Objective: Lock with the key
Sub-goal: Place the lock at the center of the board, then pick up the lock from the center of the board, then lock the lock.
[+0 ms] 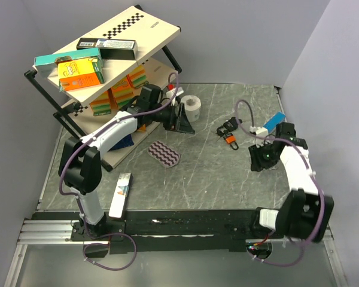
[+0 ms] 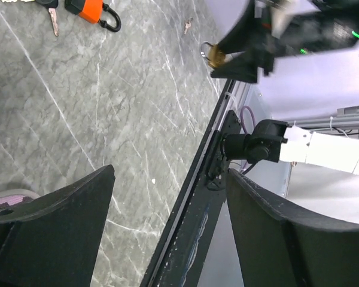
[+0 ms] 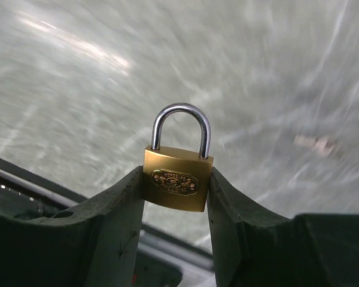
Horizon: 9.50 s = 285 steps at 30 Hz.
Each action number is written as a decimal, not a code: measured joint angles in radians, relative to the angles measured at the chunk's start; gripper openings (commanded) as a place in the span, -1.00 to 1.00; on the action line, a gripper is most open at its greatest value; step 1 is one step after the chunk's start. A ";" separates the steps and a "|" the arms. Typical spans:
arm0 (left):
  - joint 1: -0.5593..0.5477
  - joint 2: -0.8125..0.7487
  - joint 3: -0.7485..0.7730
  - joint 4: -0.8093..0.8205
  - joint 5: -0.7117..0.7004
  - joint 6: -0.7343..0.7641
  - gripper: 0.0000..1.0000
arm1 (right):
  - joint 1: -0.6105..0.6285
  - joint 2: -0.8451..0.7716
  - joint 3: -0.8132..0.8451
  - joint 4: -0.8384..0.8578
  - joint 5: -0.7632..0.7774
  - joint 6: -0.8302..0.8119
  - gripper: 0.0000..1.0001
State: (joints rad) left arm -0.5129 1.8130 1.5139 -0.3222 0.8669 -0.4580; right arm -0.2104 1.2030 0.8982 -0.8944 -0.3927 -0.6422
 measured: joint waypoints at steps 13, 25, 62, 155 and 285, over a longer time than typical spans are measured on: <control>0.028 -0.005 -0.012 0.028 0.009 -0.007 0.96 | -0.139 0.294 0.026 0.027 0.124 0.098 -1.00; 0.067 -0.005 -0.003 0.043 0.018 0.012 0.93 | -0.141 0.430 0.039 0.097 0.161 0.130 -0.26; 0.093 -0.265 -0.027 0.051 -0.306 0.221 0.93 | 0.132 0.357 0.355 0.100 0.056 0.237 0.64; -0.062 -0.037 -0.056 0.473 -0.268 -0.037 0.73 | 0.296 0.394 0.522 0.655 -0.303 1.229 -1.00; -0.069 -0.063 0.166 -0.407 0.116 0.732 0.93 | 0.437 0.108 0.338 0.081 -0.630 -0.277 -1.00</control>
State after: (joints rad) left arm -0.5816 1.7500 1.6798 -0.7296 0.9833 0.2737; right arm 0.2268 1.3113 1.2358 -0.8135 -1.0229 -0.9192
